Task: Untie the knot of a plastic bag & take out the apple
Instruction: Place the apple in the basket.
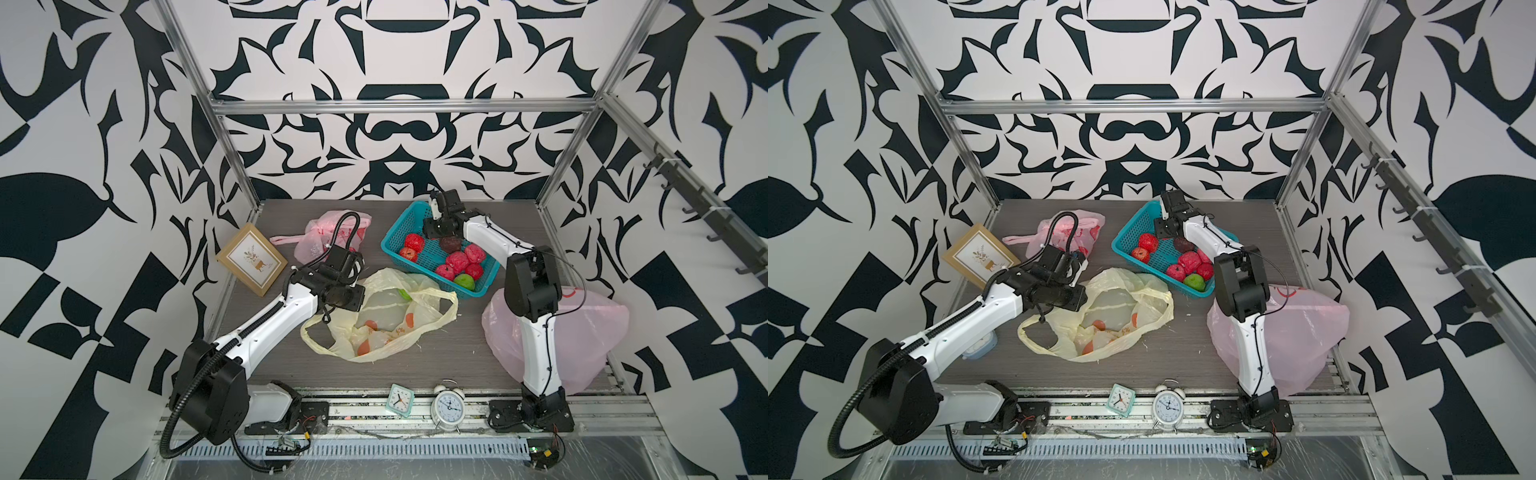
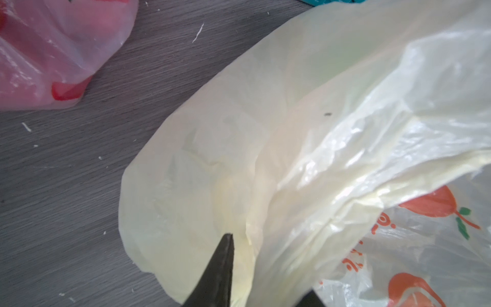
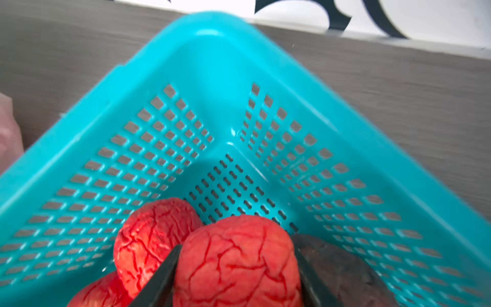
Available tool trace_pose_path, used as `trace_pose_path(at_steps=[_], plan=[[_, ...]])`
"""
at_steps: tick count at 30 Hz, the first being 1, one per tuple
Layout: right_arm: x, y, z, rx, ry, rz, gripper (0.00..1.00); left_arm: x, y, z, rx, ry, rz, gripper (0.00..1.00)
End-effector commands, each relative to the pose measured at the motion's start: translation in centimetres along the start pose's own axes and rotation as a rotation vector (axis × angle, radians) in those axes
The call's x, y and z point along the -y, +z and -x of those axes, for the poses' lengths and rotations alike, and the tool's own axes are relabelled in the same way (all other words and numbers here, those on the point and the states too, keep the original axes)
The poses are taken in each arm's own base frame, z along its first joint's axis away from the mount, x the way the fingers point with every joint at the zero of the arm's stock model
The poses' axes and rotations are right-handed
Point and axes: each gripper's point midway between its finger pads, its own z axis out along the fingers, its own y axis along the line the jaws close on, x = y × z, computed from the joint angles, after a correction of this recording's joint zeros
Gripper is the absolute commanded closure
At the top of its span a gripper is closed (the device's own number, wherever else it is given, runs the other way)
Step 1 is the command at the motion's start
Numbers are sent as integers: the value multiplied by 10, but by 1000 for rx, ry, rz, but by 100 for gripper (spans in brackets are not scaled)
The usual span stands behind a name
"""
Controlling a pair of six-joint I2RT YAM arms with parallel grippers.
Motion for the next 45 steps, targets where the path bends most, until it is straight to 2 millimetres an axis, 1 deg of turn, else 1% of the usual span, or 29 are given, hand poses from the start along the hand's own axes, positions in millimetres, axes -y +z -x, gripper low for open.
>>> trace_pose_path(at_steps=[1,4,7,10,14,19,22,25,27,28,30,33,35,38,41,45], plan=[[5,-7,2,-13,-17,-43,48,0,-1,5,-1,7,3,71],[9,-5,-3,-27,-32,-66,48,0,1,5,-2,9,1,71],[12,-3,-2,-37,-44,-82,48,1,2,6,-4,8,-4,71],[13,3,-5,-56,-57,-91,47,2,1,6,-2,5,-7,71],[14,11,-10,-81,-68,-95,42,2,-2,7,12,2,-7,71],[11,7,-6,-63,-69,-76,33,1,-7,8,31,10,-3,70],[6,-2,3,-29,-73,-52,27,1,-7,8,31,11,-3,70],[-4,-17,15,12,-74,-1,25,1,-6,7,29,10,-5,70],[-10,-34,25,44,-75,34,24,1,-5,6,27,8,-4,70],[-14,-46,30,66,-77,54,25,1,-5,6,27,9,-5,70],[-24,-68,32,86,-96,107,28,1,-5,6,29,9,-4,70],[-38,-108,18,64,-130,204,33,1,-4,6,37,13,-4,70],[-47,-132,-6,-14,-124,274,36,0,-1,5,33,12,-3,70],[-62,-159,-43,-106,-78,387,44,-1,5,1,22,11,-2,71],[-67,-176,-70,-130,-18,432,47,-3,14,-5,10,18,1,71],[-72,-192,-98,-165,38,460,47,-7,25,-18,-30,7,10,71]])
